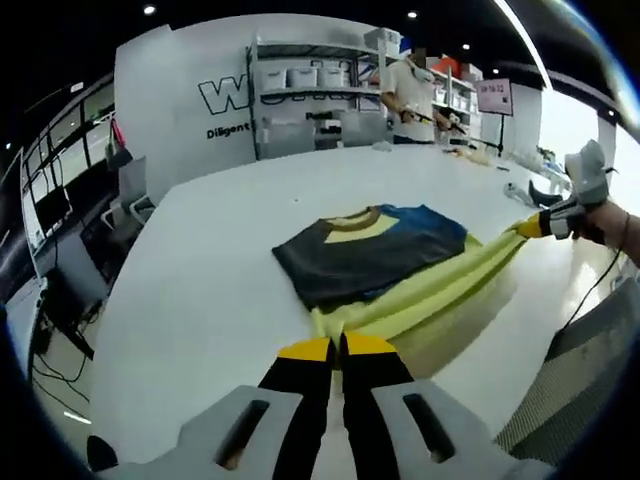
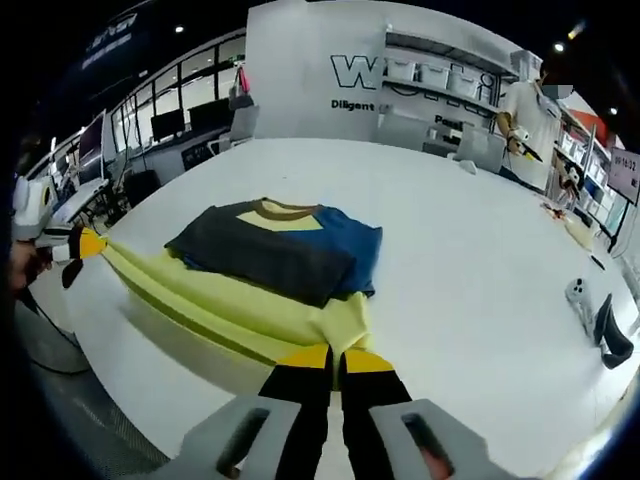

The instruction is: Fold the garment on the visible template until the final outline fits inside the template.

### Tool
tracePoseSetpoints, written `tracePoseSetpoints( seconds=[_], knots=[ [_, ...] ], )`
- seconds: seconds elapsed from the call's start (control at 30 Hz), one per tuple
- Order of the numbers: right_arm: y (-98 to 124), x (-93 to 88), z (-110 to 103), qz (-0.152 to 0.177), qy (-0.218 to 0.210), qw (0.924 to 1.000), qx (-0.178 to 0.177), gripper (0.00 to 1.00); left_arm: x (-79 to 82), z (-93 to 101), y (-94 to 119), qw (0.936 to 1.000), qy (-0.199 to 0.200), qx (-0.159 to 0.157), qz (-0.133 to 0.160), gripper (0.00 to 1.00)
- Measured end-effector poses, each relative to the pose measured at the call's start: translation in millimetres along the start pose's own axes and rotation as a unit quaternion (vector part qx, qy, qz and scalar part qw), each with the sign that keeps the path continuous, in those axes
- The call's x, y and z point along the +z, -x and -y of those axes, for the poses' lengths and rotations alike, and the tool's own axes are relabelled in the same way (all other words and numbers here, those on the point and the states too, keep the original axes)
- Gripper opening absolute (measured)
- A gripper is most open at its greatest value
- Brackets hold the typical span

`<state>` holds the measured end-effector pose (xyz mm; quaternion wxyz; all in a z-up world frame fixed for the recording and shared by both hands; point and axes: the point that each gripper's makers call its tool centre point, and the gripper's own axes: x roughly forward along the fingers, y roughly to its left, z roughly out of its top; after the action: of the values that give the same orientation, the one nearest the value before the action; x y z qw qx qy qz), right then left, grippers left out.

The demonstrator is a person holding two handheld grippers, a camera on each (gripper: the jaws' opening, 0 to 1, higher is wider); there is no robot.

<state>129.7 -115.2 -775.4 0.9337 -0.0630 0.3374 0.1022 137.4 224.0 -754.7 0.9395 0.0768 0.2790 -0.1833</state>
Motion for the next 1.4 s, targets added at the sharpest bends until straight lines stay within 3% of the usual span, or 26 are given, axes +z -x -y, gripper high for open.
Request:
tracePoseSetpoints(
  seconds=[0.3,0.47,0.73,0.83,1.13,1.4],
  knots=[
    [-13.1,14.4,3.9,0.006,0.010,0.9999,-0.004,0.00,15.7,-10.3,-17.7,0.9998,0.009,0.012,0.015,0.05],
    [-23.0,26.1,7.9,0.018,0.013,0.9997,-0.004,0.00,23.4,-16.3,-31.7,0.9993,-0.026,0.013,0.025,0.05],
    [-42.2,46.2,15.9,0.040,0.041,0.9983,0.006,0.00,39.0,-24.4,-53.3,0.9981,-0.045,0.018,0.037,0.05],
    [-45.0,50.6,21.4,0.052,0.011,0.9985,0.010,0.00,45.5,-25.4,-57.4,0.9973,-0.056,0.018,0.045,0.05],
    [-56.1,63.4,23.6,0.061,0.015,0.9979,0.012,0.00,50.1,-33.5,-73.0,0.9966,-0.065,0.019,0.047,0.05],
    [-67.3,75.1,27.2,0.071,0.023,0.9971,0.010,0.00,63.6,-39.9,-85.5,0.9962,-0.064,0.017,0.057,0.05]
  ],
)
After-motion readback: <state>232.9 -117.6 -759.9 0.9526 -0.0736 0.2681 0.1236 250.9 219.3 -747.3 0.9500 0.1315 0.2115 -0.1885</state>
